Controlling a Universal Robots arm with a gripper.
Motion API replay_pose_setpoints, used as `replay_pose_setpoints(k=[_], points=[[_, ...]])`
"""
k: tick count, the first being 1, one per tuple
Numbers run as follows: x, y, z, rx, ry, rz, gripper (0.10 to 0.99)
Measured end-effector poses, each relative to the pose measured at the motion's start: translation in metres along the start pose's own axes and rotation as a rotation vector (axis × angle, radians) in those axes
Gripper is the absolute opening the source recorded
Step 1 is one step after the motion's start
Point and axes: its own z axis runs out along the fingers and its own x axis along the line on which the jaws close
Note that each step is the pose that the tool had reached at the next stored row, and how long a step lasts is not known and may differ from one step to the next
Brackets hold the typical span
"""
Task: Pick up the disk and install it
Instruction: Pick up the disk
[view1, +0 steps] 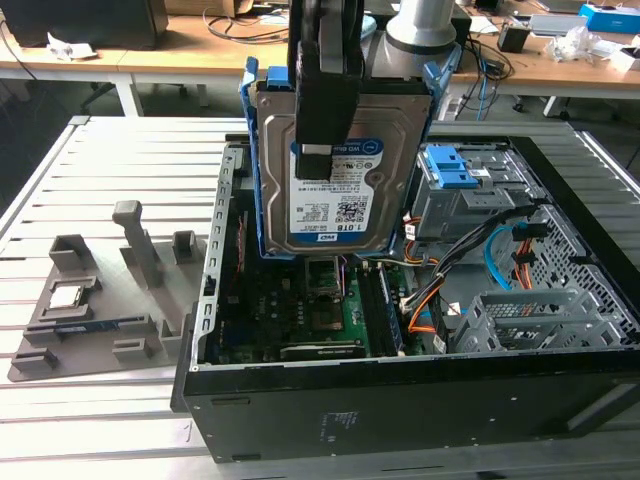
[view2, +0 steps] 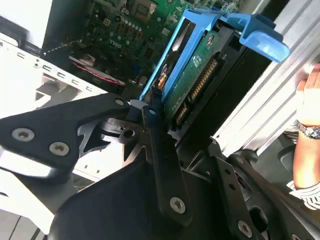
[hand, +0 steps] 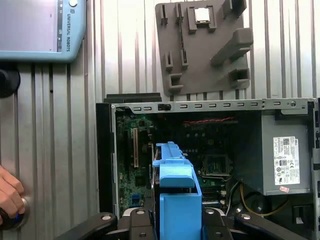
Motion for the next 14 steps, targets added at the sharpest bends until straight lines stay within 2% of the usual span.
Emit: replay_pose_setpoints(k=[1,2,7,14], points=[[0.0171,-0.0004,-0.0005,0.000,0.0021,0.000,0.365],[0.0237,-0.0006,-0.0006,0.000,0.0028,0.000,0.365],[0.0247,-0.0007,-0.0007,0.000,0.0033,0.000,0.365],[0.0245,-0.0108,-0.0009,0.000,0.0032,0.000,0.365]])
